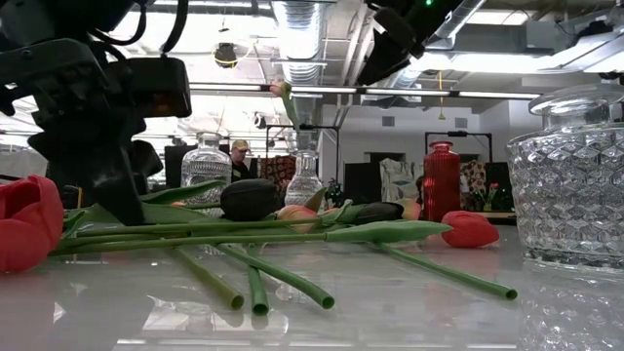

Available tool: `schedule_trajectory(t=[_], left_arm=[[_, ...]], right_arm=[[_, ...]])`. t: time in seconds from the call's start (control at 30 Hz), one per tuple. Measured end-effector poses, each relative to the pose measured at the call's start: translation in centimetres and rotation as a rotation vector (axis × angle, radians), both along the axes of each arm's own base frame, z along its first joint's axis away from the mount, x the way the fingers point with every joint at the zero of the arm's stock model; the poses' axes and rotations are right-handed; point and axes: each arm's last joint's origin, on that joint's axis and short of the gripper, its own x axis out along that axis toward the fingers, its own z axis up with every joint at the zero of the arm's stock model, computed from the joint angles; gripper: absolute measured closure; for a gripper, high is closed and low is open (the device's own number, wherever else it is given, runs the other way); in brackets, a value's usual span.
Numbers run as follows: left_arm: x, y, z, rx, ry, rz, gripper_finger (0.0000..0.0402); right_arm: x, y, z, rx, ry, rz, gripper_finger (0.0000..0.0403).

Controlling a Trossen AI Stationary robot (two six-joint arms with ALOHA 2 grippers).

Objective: Sort flowers into vase by color
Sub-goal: Put the black tulip into the middle transparent vase

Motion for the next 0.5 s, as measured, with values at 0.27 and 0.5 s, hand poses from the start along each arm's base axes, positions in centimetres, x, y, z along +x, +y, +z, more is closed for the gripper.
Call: schedule_trajectory(t=[0.27, 0.5], left_arm=[[-0.01, 0.01, -0.01, 0.0, 0.002, 0.0, 0.0324], [-0.04, -0.09, -0.02, -0.04, 0.016, 0.0, 0.0371]], right_arm=[[-0.03, 0.0, -0.03, 0.0, 0.004, -0.001, 0.019], [-0.02, 0.0, -0.02, 0.001, 0.003, -0.001, 0.019]])
